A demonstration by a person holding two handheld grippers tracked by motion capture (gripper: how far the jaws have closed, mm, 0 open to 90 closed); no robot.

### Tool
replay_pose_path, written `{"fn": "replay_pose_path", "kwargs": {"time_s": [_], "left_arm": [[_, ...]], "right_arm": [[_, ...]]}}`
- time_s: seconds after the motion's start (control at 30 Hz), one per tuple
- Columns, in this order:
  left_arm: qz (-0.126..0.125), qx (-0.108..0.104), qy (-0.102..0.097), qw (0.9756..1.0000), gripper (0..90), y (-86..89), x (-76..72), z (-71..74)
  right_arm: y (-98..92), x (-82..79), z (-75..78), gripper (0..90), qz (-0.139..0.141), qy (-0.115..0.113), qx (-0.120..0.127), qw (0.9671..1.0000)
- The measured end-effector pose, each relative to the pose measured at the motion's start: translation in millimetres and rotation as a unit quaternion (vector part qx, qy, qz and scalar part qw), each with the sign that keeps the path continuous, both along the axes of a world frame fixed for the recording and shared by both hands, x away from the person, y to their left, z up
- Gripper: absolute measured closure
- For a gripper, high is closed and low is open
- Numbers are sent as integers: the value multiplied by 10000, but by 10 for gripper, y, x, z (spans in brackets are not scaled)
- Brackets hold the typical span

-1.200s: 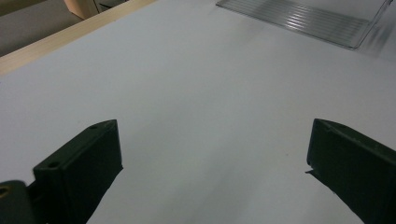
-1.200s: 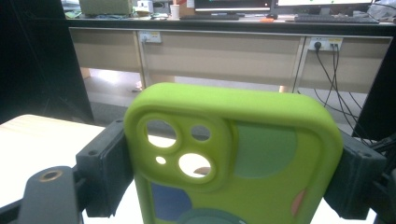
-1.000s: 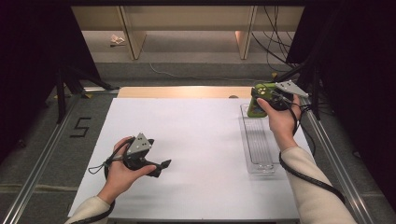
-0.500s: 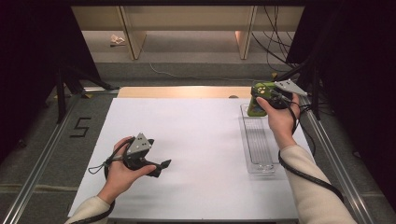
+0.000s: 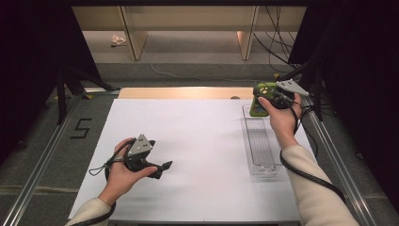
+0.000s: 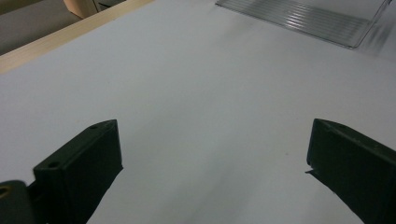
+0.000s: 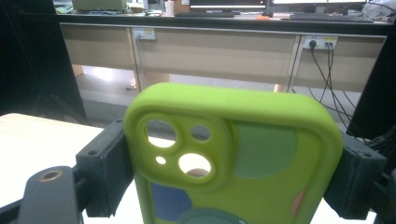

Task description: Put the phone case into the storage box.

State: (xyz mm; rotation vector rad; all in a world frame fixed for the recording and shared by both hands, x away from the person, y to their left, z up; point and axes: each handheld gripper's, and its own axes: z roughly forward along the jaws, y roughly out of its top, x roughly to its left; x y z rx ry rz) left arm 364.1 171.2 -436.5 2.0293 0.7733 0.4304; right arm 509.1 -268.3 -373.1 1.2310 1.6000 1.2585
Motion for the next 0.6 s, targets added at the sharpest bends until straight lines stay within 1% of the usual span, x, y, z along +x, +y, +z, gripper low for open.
{"fn": "replay_pose_path", "kwargs": {"time_s": [0.1, 0.6], "left_arm": [[2, 1, -3, 10000, 29, -2, -2, 1], [1, 10, 4, 10000, 29, 1, 0, -3]], "right_arm": [[9, 7, -6, 175, -2, 10, -41, 10000], [35, 69, -52, 175, -23, 61, -64, 10000]]}}
